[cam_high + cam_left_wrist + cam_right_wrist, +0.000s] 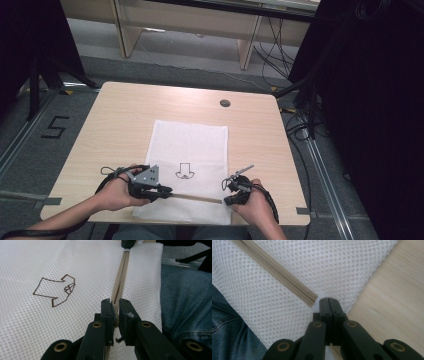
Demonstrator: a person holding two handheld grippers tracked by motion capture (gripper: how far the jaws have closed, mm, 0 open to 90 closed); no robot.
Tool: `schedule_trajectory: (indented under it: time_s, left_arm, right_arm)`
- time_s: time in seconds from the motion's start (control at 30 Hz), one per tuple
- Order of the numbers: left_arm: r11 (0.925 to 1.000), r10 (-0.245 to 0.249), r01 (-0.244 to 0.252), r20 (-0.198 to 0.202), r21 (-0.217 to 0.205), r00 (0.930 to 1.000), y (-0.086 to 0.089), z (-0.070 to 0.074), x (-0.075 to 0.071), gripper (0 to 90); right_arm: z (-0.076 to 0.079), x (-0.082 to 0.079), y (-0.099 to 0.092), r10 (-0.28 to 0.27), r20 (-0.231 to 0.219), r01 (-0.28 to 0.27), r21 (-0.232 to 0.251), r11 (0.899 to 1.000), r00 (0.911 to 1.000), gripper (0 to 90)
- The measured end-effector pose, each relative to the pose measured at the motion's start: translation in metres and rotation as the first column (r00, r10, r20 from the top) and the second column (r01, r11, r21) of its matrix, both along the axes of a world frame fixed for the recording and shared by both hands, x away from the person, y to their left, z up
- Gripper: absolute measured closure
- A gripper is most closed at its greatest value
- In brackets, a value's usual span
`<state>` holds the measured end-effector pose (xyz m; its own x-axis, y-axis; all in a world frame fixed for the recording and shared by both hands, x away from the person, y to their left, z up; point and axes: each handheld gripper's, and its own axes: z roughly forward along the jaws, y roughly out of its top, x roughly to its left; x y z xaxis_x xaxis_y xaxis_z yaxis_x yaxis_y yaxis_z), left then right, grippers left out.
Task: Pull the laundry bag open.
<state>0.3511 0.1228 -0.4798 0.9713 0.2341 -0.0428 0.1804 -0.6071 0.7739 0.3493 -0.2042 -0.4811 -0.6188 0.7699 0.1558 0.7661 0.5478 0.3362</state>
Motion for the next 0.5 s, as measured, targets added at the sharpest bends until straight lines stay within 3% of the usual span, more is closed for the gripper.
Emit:
schedule_trajectory:
  time_s: [0.23,0.4,0.5]
  left_arm:
    - [0.9999,0.011,-0.011,-0.007,-0.007,0.9999,0.0054,-0.0006,-0.0009,82.1]
    - [1.0,0.006,-0.006,0.009,-0.003,0.9999,0.0059,0.0001,-0.0001,82.1]
    - [0.9999,0.011,-0.011,-0.009,-0.007,0.9999,0.0071,0.0005,-0.0007,82.1]
  right_arm:
    - [0.0,-0.0001,0.0001,0.001,0.0,-0.001,-0.001,1.0,1.0,90.0]
    - [0.0,-0.0001,0.0001,0.001,0.001,-0.001,0.0,1.0,1.0,90.0]
    - [0.0001,-0.0001,0.0,0.001,0.004,-0.001,-0.003,1.0,1.0,90.0]
